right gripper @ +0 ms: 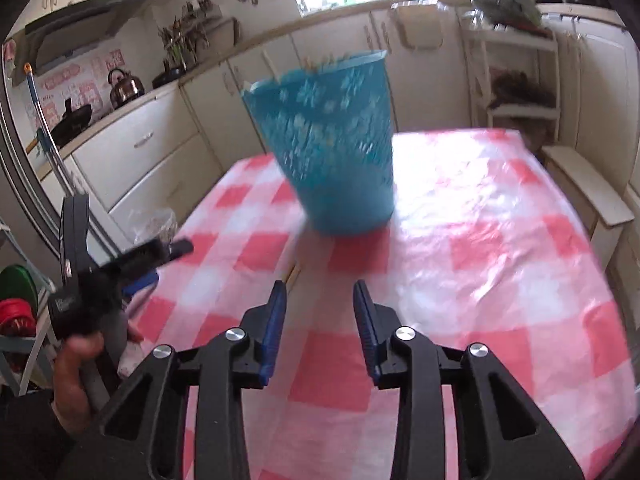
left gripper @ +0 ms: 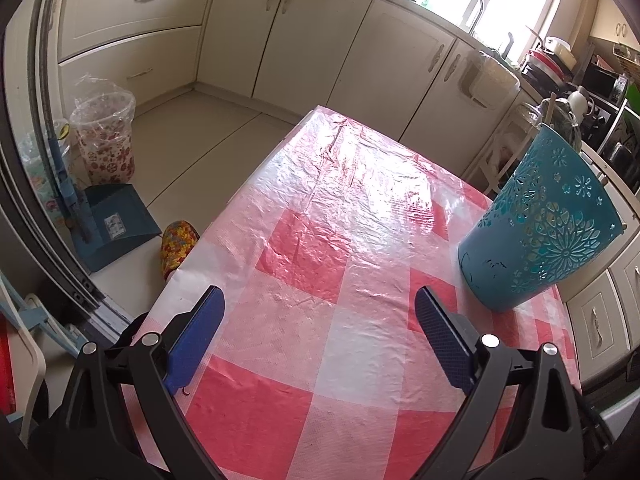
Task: Organize utensils
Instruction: 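Move the right gripper back toward the remaining sticks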
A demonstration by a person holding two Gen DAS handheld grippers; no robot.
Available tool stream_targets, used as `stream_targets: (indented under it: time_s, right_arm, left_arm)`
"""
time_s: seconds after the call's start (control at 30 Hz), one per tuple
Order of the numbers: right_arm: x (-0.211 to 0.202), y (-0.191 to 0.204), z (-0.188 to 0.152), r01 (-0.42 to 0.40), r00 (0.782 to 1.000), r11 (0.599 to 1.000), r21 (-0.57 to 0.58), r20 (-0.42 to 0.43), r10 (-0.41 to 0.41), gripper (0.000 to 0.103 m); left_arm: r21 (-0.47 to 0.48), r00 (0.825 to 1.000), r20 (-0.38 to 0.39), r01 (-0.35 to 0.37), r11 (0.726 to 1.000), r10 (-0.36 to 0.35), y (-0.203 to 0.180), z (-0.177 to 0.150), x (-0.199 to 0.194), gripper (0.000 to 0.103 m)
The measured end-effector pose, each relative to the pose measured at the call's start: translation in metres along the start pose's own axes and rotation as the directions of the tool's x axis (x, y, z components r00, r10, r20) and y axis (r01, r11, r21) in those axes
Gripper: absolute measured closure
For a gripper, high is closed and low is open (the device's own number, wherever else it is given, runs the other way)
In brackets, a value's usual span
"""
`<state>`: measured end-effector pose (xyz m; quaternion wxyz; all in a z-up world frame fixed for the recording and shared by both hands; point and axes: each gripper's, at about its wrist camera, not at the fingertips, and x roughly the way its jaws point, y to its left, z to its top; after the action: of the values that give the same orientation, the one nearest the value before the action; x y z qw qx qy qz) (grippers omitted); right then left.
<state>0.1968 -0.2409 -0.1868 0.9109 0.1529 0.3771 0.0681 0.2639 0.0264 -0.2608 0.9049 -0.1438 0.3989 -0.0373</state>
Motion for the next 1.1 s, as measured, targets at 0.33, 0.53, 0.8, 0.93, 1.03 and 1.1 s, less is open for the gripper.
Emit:
stream_targets:
  time_s: [0.33, 0.53, 0.8, 0.93, 1.03, 1.1]
  right_arm:
    - [0.051, 0.039, 0.000, 0.053, 0.991, 0.996, -0.075, -0.116, -0.062, 0.076]
    - [0.066, 0.037, 0.000, 0.100, 0.984, 0.991, -0.088, -0.140, -0.112, 0.076]
    - [0.067, 0.041, -0.003, 0.120, 0.980, 0.981, -0.154, -0.139, -0.142, 0.076]
    - [0.067, 0.050, -0.006, 0.091, 0.981, 0.973, -0.213, -0.149, -0.124, 0.076]
    - [0.067, 0.054, -0.008, 0.087, 0.979, 0.965, -0.246, -0.159, -0.129, 0.076]
    - [0.065, 0.052, -0.009, 0.086, 0.977, 0.962, -0.259, -0.165, -0.132, 0.076]
  left_arm:
    - [-0.006, 1.000, 0.003, 0.009, 1.000, -0.009, 0.001, 0.000, -0.002, 0.011]
    - [-0.005, 1.000, 0.007, 0.015, 1.000, -0.015, 0.002, -0.001, -0.001, 0.011]
    - [-0.005, 1.000, 0.009, 0.015, 1.000, -0.015, 0.003, -0.001, -0.002, 0.011]
    - [-0.005, 1.000, 0.007, 0.012, 1.000, -0.012, 0.004, -0.001, -0.002, 0.011]
    - [-0.006, 1.000, 0.006, 0.010, 1.000, -0.010, 0.004, -0.001, -0.002, 0.011]
    - [-0.008, 1.000, 0.005, 0.010, 1.000, -0.010, 0.004, 0.000, -0.002, 0.011]
